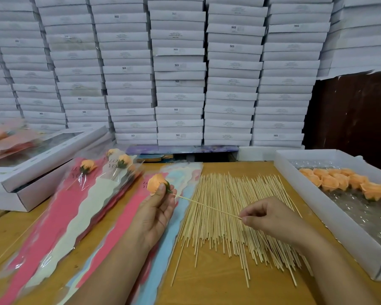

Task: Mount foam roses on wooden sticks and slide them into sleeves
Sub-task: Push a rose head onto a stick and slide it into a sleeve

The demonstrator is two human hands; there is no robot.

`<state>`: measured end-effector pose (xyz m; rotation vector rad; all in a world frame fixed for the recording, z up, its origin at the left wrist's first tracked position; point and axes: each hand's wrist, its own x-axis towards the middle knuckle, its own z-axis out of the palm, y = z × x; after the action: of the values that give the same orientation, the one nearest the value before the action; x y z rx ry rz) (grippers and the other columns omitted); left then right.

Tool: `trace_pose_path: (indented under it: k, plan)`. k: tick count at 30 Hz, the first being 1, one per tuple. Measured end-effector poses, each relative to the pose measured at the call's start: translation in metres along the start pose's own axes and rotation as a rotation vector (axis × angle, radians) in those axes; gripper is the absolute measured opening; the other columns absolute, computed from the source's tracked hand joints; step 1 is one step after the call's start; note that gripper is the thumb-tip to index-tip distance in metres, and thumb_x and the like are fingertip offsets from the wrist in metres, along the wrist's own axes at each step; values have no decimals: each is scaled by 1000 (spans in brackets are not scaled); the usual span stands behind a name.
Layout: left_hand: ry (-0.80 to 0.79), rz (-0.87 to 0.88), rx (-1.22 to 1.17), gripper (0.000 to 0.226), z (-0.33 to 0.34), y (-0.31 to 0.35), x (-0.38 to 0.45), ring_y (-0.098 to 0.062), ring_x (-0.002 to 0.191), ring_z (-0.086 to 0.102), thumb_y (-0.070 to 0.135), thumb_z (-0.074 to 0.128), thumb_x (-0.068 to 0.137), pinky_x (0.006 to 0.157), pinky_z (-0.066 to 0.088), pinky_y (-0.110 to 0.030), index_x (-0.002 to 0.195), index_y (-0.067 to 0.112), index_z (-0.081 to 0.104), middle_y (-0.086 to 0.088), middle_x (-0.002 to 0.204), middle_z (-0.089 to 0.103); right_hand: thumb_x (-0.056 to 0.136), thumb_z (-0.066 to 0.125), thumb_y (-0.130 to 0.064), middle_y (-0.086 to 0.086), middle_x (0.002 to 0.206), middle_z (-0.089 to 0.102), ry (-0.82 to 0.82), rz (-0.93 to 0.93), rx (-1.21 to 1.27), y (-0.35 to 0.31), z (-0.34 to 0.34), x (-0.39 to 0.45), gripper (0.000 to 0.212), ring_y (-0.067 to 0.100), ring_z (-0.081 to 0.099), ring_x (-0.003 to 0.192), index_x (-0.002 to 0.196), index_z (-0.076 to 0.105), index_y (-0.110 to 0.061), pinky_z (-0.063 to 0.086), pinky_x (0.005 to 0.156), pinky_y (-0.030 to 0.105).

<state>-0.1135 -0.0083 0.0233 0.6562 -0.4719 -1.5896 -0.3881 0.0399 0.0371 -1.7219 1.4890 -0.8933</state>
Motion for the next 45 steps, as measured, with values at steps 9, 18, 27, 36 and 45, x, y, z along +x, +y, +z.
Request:
trace_pose_path:
  k: [9, 18, 27, 36, 45]
  plan:
    - [-6, 8, 36, 17, 1, 0, -2, -12, 69, 73, 13, 62, 93, 58, 60, -20, 103, -1, 67, -11, 87, 76, 89, 74, -19, -23, 81, 73, 15, -3, -15, 3, 2, 3, 13, -8, 67, 79, 83, 78, -30, 47, 73, 16]
    - [-17, 15, 34, 16, 2, 0, -3, -13, 68, 74, 10, 60, 95, 59, 61, -20, 103, -2, 67, -12, 87, 75, 89, 74, -19, -25, 80, 73, 9, -3, -39, 2, 5, 3, 15, -9, 67, 79, 81, 78, -32, 50, 78, 20]
    - [8, 28, 21, 14, 1, -1, -3, -13, 67, 73, 11, 63, 92, 63, 61, -21, 99, -1, 68, -13, 84, 75, 90, 72, -22, -18, 81, 73, 17, -30, -95, -4, 13, 1, 17, -4, 67, 80, 81, 74, -37, 52, 79, 19]
    - [44, 25, -28, 14, 0, 0, -3, -10, 64, 71, 13, 63, 94, 61, 60, -19, 98, 1, 69, -11, 83, 75, 79, 83, -24, -6, 74, 70, 117, -32, -71, -4, 24, 2, 10, 3, 66, 69, 77, 73, -26, 53, 66, 20]
    - [55, 26, -48, 14, -2, 0, -2, -11, 65, 71, 11, 64, 92, 65, 60, -20, 96, 0, 70, -12, 86, 74, 97, 62, -22, -18, 65, 68, 94, -117, -202, -3, 35, 2, 31, -5, 53, 46, 67, 67, -27, 39, 45, 9]
